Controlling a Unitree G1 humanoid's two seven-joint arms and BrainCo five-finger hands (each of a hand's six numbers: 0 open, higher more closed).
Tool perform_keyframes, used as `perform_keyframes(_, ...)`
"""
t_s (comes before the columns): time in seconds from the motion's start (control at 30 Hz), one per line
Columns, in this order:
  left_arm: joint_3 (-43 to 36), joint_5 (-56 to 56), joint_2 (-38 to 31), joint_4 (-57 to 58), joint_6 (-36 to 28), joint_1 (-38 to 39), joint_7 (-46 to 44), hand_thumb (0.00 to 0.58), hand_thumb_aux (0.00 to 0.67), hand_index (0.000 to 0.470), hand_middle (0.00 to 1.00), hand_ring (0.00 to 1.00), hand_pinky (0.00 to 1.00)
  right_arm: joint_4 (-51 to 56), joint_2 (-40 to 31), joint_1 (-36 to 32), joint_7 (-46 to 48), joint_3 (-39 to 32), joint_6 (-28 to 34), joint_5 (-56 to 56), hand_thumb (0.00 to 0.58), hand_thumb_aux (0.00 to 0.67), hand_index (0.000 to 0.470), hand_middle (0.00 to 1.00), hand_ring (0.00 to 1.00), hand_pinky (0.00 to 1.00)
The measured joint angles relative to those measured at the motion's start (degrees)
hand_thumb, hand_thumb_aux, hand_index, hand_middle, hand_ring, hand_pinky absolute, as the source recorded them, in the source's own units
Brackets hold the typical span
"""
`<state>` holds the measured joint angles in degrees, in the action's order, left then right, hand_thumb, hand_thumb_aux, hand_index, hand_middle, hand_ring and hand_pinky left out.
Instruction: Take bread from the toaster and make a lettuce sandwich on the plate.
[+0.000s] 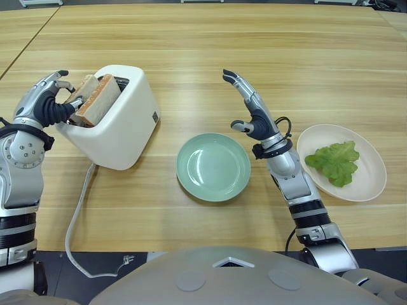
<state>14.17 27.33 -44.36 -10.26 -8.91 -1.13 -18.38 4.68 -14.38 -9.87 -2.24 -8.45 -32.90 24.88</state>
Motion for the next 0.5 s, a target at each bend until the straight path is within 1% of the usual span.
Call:
perform_keyframes(0.1, -0.74, -2.27, 0.15, -1.11, 0.33, 0.66, -1.87, 0.580, 0.670, 0.470, 0.00, 0.00, 0.00, -0.23, -0.02, 0.00, -0.05, -0.03, 0.00, 0.04, 0.000, 0.000, 0.000, 0.00, 0.00, 0.00)
perform_keyframes(0.23, -0.69, -4.11, 0.37, -1.38, 0.36, 0.82, -1.99, 0.580, 0.670, 0.470, 0.00, 0.00, 0.00, -0.37, -0.03, 0.00, -0.12, -0.09, 0.00, 0.14, 0.000, 0.000, 0.000, 0.00, 0.00, 0.00)
perform_keyframes(0.3, 0.18, -6.18, 1.93, -1.59, 0.97, 0.68, -0.70, 0.580, 0.670, 0.470, 0.00, 0.00, 0.00, -0.43, -0.01, 0.00, -0.34, -0.13, 0.00, 0.18, 0.000, 0.000, 0.000, 0.00, 0.00, 0.00)
perform_keyframes(0.37, 2.81, -7.84, 3.52, -2.93, 2.68, -0.81, 2.48, 0.580, 0.670, 0.470, 0.00, 0.00, 0.00, -0.47, -0.01, -0.01, -0.48, -0.18, 0.01, 0.22, 0.000, 0.000, 0.000, 0.00, 0.00, 0.00)
perform_keyframes(0.43, 6.01, -9.52, 3.82, -6.31, 5.17, -4.56, 5.50, 0.580, 0.670, 0.470, 0.00, 0.00, 0.00, -0.37, 0.02, -0.19, -0.68, -0.37, 0.01, 0.38, 0.000, 0.000, 0.000, 0.00, 0.00, 0.00)
perform_keyframes(0.5, 6.46, -11.29, 4.06, -8.13, 6.69, -6.95, 6.22, 0.580, 0.670, 0.470, 0.00, 0.00, 0.00, -0.16, 0.00, -0.73, -1.09, -0.37, 0.00, 0.79, 0.000, 0.000, 0.000, 0.00, 0.00, 0.00)
